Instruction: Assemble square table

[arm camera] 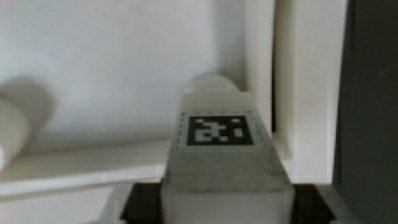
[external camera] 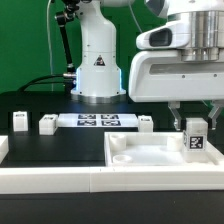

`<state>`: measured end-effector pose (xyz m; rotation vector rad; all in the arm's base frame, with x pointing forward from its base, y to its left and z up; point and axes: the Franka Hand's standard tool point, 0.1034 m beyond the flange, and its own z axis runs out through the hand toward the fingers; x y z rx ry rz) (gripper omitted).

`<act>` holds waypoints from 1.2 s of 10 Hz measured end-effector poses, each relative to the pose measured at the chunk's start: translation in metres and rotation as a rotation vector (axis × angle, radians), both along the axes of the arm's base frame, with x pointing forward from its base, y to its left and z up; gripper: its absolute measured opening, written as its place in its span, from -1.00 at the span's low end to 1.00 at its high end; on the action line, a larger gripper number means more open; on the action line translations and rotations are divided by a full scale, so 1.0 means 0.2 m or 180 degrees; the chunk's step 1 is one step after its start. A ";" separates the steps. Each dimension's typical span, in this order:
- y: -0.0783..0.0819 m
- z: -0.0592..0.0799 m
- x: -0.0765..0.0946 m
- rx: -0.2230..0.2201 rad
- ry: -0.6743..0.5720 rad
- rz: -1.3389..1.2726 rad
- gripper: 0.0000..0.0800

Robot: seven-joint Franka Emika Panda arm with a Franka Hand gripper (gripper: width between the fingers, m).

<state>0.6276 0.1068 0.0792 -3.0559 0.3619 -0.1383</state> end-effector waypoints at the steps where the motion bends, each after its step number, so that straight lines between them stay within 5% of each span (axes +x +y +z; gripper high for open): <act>1: 0.01 0.00 0.00 0.0051 0.0010 -0.0345 -0.28; 12: 0.06 0.00 -0.02 0.0472 0.0157 -0.3154 -0.27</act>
Offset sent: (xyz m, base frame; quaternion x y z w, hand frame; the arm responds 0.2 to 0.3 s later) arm -0.0036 0.0054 -0.0053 0.0124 -0.0019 0.2646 0.9643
